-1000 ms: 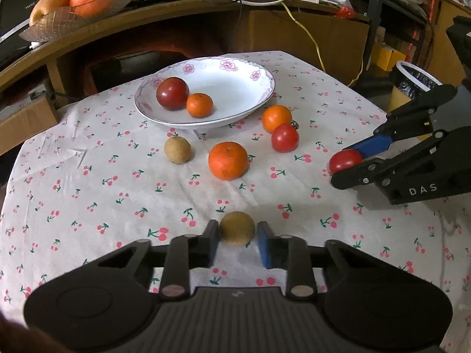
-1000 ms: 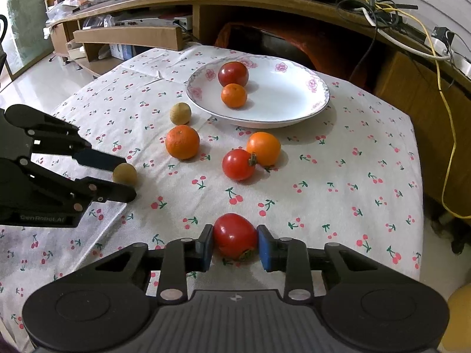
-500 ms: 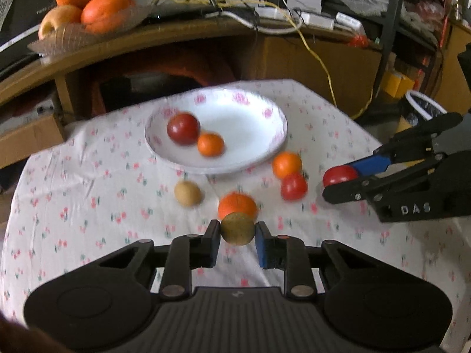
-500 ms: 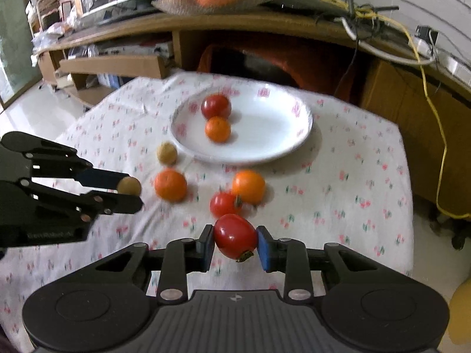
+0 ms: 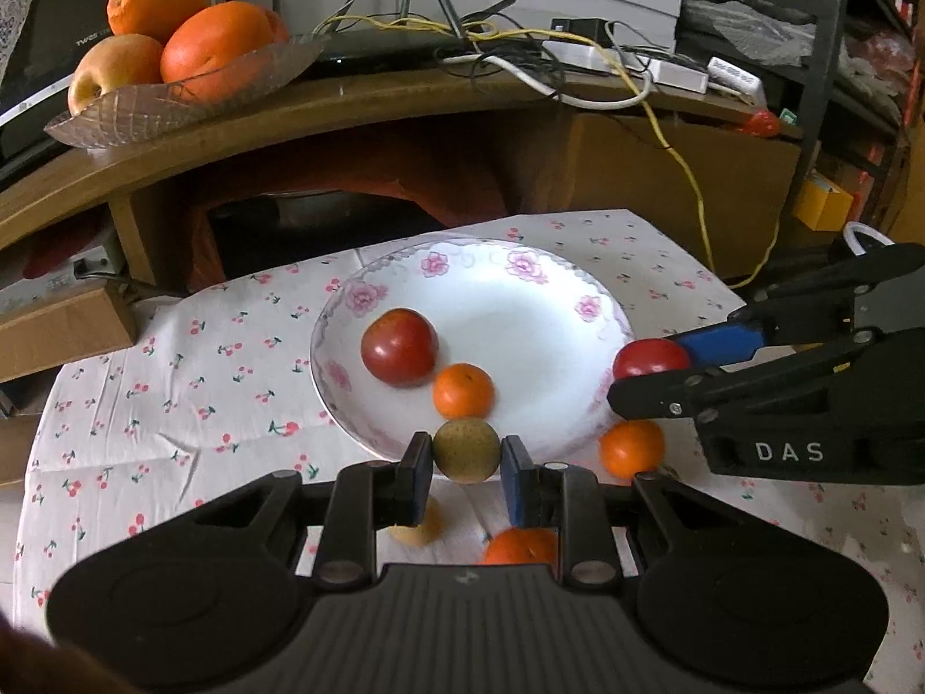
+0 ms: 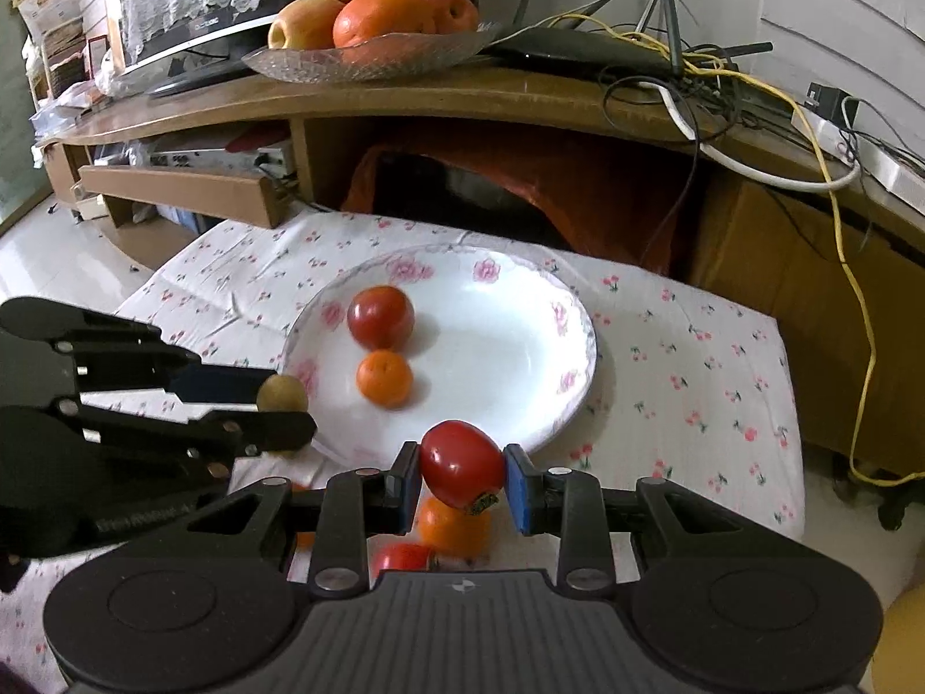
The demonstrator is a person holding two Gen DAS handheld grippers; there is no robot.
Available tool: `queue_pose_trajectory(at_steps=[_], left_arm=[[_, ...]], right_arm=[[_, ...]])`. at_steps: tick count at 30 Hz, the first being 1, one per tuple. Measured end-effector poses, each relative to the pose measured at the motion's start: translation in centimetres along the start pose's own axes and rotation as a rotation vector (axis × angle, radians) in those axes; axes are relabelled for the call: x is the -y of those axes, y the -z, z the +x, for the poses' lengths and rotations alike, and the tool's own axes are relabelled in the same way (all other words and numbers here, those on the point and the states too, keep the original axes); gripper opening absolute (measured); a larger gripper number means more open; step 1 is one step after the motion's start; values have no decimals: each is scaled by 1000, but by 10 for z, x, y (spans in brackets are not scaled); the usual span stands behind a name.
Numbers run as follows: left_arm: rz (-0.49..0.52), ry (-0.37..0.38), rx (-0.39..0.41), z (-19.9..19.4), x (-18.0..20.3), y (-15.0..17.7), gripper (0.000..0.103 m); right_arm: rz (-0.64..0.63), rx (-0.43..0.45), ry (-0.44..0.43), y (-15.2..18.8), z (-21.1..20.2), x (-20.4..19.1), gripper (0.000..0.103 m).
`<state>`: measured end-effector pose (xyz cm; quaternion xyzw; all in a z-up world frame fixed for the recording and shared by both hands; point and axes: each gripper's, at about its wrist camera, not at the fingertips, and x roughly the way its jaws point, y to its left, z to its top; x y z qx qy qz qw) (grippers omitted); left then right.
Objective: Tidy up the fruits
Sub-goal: 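Carry the potato and red tomato into the white bowl and open both grippers, then withdraw both grippers and move the left toward the large orange, right toward a red tomato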
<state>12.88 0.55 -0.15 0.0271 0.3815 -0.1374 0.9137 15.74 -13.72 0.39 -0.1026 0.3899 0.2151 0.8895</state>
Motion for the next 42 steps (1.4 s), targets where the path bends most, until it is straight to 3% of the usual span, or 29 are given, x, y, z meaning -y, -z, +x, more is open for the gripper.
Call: queue_pose_trajectory(at_steps=[18,24,42], left_arm=[[-15,-34,-24,26,-9,-8,32],[-24,-46,-18,24,-11,-10,32],[-62,-64,32,0,-14,-15,33]], right_arm=[[-5,-26,23,-9,33,1,31],[6,3,27,-11,27,3,42],[23,33,36,-7,6,3,42]])
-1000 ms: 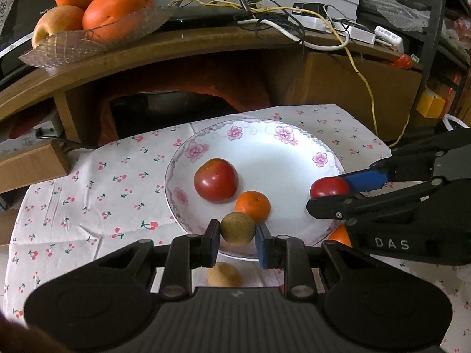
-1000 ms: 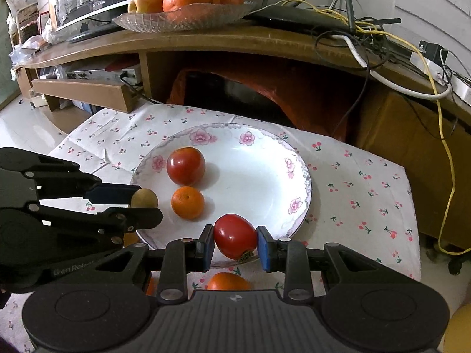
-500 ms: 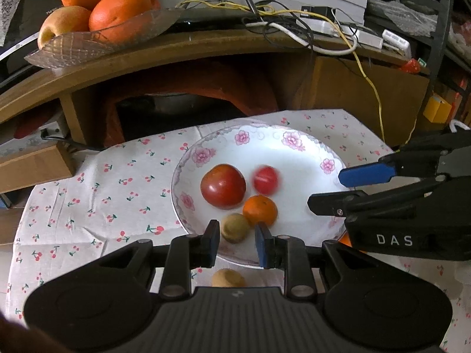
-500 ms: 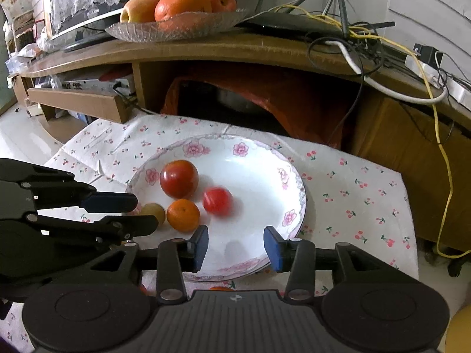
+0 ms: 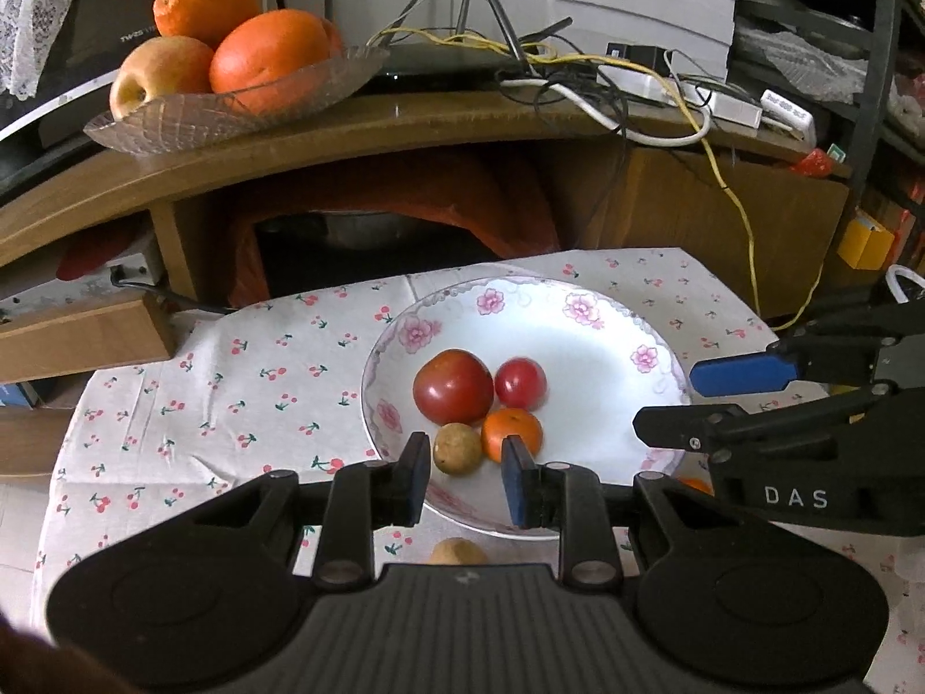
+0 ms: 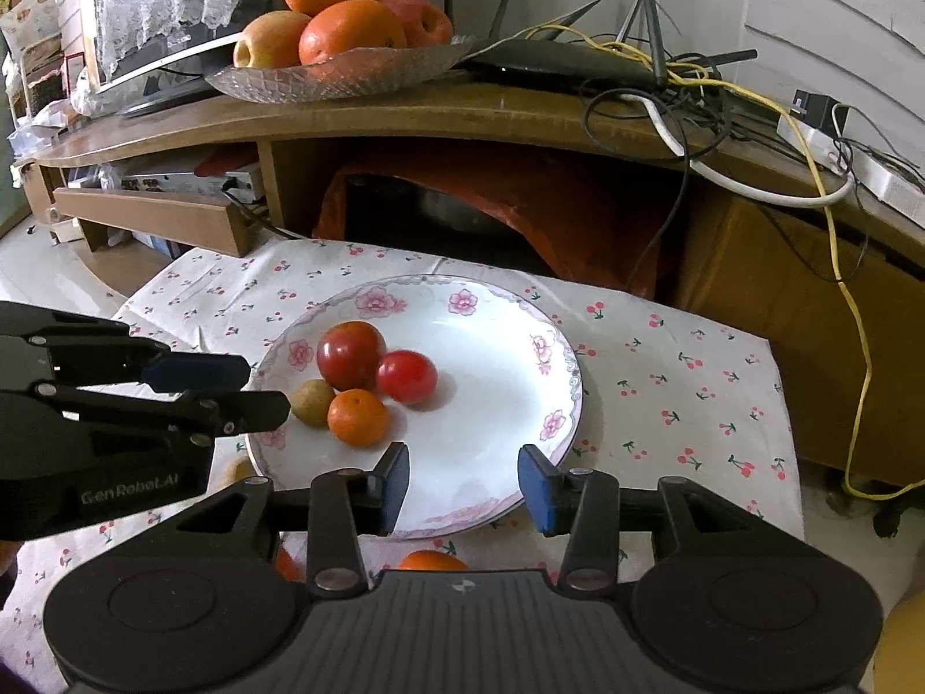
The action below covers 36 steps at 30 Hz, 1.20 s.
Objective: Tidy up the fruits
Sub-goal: 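Withdraw both grippers and move the left toward the large orange, right toward a red tomato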
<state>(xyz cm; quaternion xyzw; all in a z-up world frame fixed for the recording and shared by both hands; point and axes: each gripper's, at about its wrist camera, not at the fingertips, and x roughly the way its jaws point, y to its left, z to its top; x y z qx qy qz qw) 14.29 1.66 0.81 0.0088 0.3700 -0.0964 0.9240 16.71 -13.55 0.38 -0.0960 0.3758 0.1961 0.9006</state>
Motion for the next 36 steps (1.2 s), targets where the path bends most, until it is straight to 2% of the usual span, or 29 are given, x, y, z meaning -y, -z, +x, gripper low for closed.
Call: queue_pose_trajectory(at_steps=[9,13,16,20,25,36], left_arm=[[15,28,-22,-18,6,14,38],[22,47,-28,-25,8,20,39],[15,51,-42,-26,7,23,40],[8,51,-50,-26,5,27,45],[36,59,-55,-27,4,36,51],[133,114,-104,-26,10,65,53]], right_arm=[[38,-5,-53,12,-22,-3,45],[76,3,-104,16,-34,0,62],[111,-3,-118,19,-37,3,70],[124,-8,-91,21,-35,6,81],[117,-27,-96,29,-34,8,82],[9,-108,-116,52,-19,-2,77]])
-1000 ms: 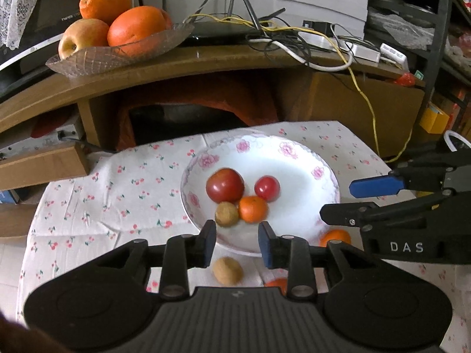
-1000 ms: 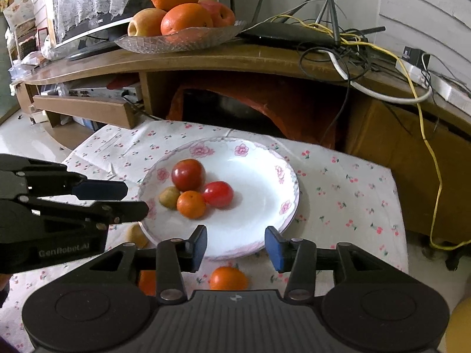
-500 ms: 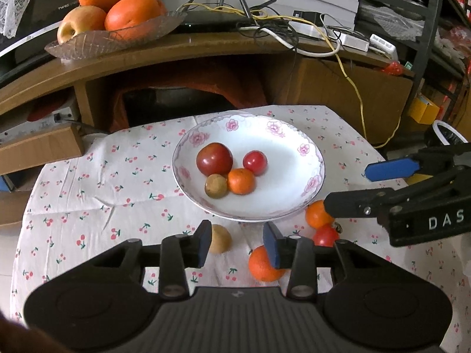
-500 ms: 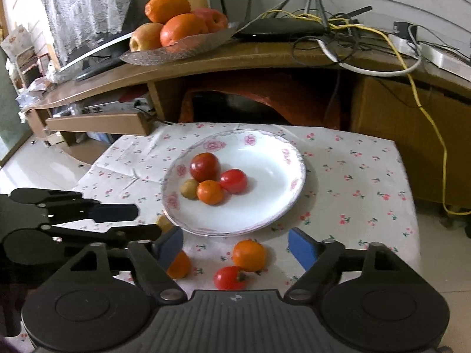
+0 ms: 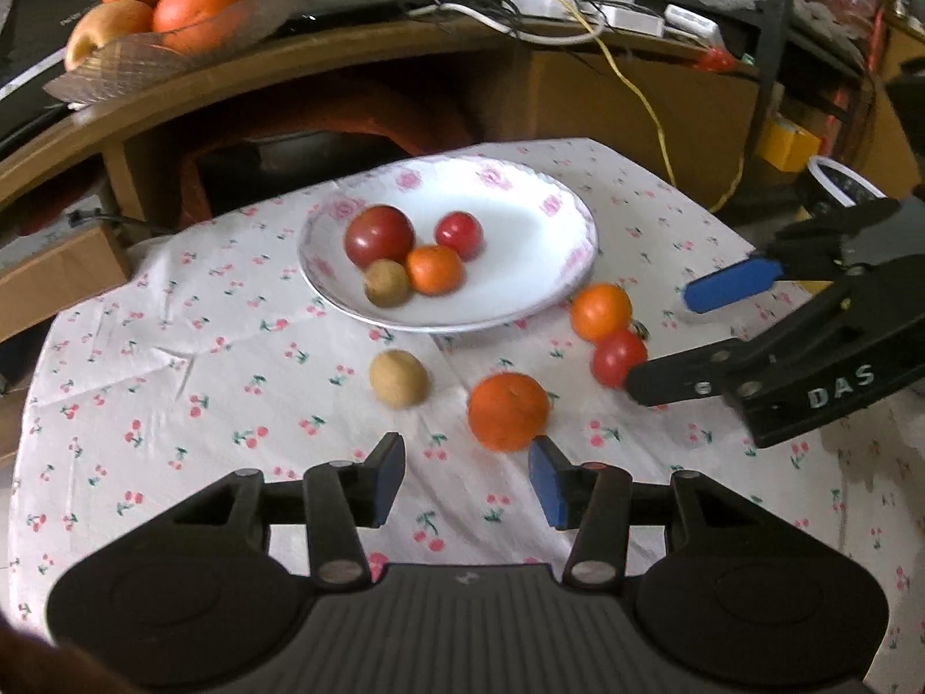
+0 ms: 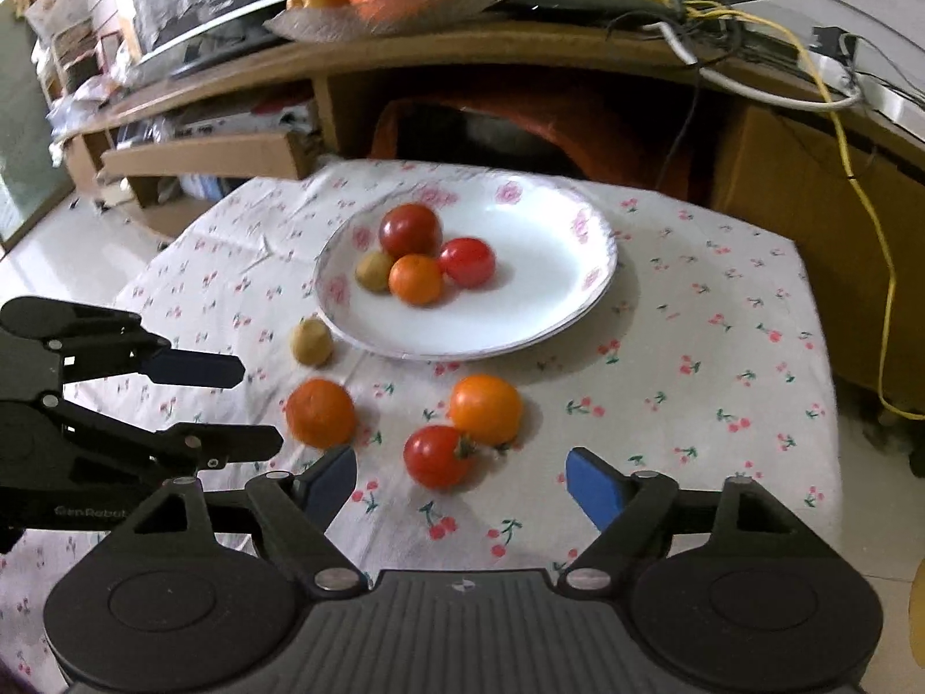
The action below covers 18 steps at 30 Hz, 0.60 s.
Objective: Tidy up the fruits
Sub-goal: 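Withdraw both grippers and move the left toward the large orange, right toward a red tomato, then close the left gripper on the large orange while the right grasps the red tomato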
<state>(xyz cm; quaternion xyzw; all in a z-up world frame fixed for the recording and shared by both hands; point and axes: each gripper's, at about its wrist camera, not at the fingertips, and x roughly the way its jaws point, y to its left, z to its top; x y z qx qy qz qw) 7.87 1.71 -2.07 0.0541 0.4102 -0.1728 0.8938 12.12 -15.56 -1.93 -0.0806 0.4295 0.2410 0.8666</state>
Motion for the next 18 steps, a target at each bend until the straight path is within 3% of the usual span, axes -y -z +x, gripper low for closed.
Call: queue_pose_trajectory(at_steps=[6,12,16,18], left_arm=[[-4,15,-3,1,-2,2,54],[-2,19,0,3,0,3,54],[0,28,-2,8,3,1,54],[7,31,-2,11,6,-1,54]], right_arm=[[-7,-15,-12,-1,10,-3,69],[-11,-20,-13,-1,19,-6,52],[15,-9,-17,-3,19,-1,33],[27,-16,-25,-3,18,1,29]])
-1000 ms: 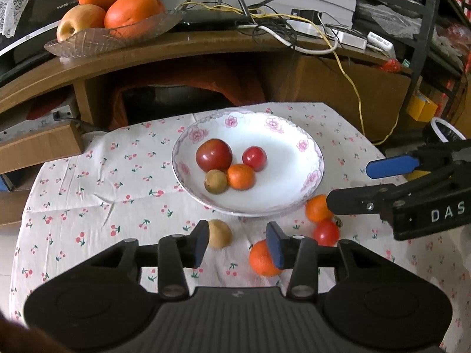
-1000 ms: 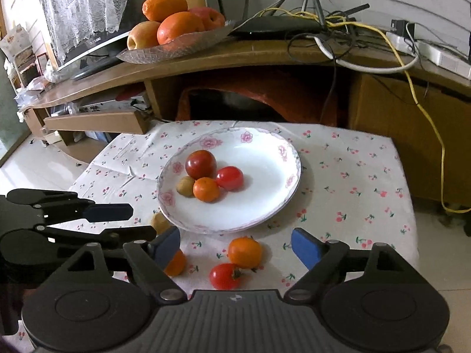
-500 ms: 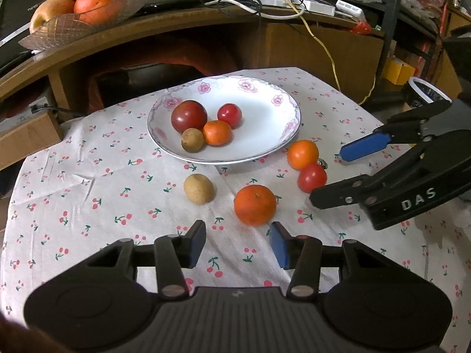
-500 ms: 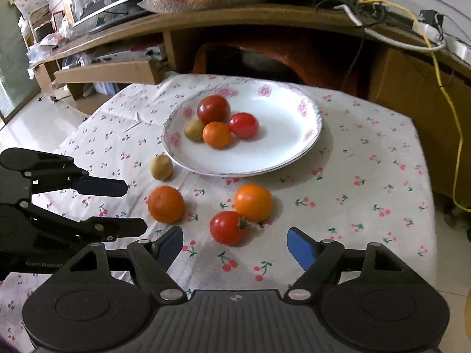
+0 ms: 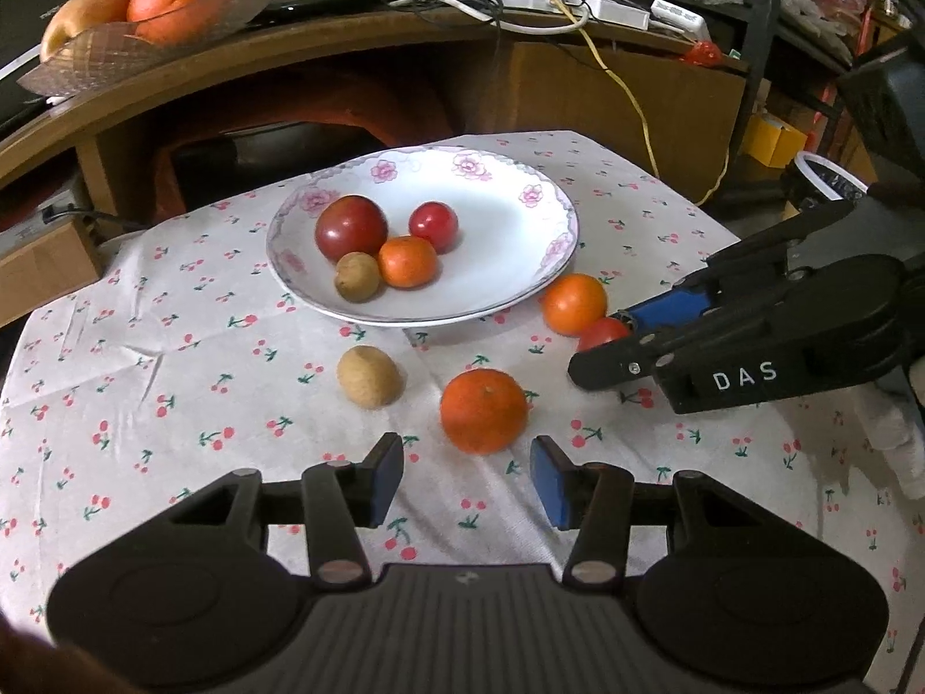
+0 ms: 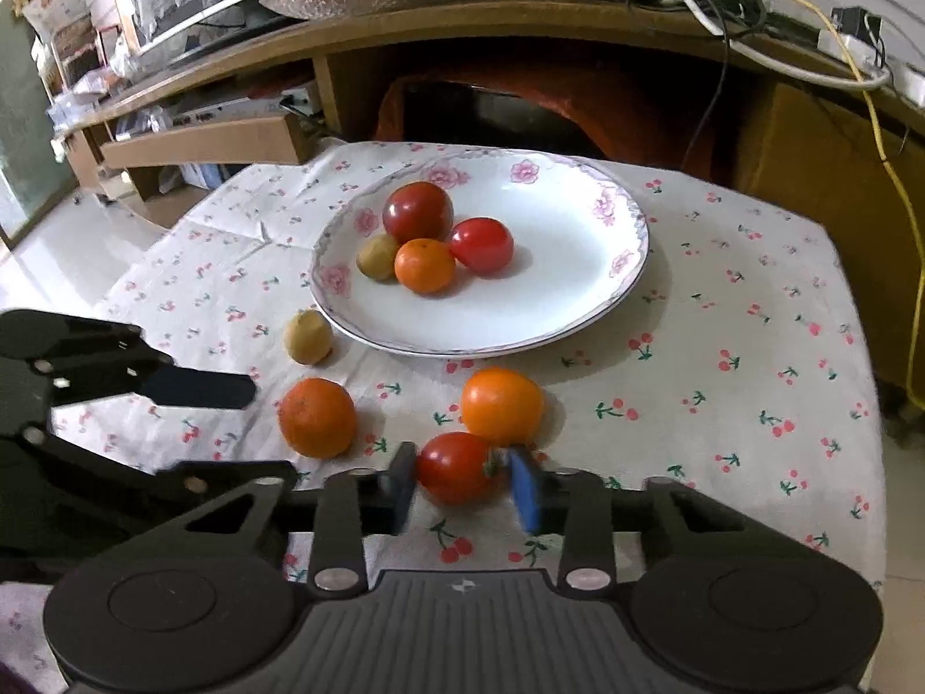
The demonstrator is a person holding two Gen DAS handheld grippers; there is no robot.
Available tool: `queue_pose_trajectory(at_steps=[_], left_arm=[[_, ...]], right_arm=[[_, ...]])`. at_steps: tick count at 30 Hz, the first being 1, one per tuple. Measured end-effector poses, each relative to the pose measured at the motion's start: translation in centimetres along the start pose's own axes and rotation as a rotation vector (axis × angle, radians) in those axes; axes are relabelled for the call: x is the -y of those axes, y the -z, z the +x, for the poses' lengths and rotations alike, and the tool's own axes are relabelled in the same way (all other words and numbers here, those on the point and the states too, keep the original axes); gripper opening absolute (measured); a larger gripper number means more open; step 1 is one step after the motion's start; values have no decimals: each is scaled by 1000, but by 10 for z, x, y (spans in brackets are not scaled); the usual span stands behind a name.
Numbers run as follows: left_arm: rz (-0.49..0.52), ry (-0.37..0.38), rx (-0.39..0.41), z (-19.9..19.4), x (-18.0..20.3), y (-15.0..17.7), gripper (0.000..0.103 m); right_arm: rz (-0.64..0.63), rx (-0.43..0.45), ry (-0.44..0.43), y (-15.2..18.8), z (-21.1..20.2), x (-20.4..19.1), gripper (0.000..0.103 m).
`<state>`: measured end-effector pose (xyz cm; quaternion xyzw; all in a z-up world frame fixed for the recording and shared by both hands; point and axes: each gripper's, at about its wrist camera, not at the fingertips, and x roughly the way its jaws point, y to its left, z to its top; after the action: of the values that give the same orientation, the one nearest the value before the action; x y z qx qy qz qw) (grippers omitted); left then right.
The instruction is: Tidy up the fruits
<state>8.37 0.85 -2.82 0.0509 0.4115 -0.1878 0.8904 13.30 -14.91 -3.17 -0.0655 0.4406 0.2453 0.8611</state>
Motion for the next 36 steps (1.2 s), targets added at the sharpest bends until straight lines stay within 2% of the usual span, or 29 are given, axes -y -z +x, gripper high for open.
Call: queue_pose_trajectory(at_steps=[7,13,14,16,17,29,36], left_arm=[[14,-17,0,13,7,-3,54],[-23,-27,13,21,5,-8,54],[-28,-30,15,22,5,-9,53],[-34,-26,13,23,7,-11,41],[-31,-28,10,22,8,-11,41],[-17,-29,-9,-9,21,8,40],[-2,-27,-23,-12,27,23,41]], right_arm=[[-4,-16,15,8,-11,3,29],[13,-19,24,11,-17,11,29],[15,-20,27,12,-17,12,29],[17,-20,29,13,-19,13,29],[18,-18,29,14,-20,13,29],[-55,-48,52,30,-29,0,29],[-95,-39,86,40,-32,-10,30]])
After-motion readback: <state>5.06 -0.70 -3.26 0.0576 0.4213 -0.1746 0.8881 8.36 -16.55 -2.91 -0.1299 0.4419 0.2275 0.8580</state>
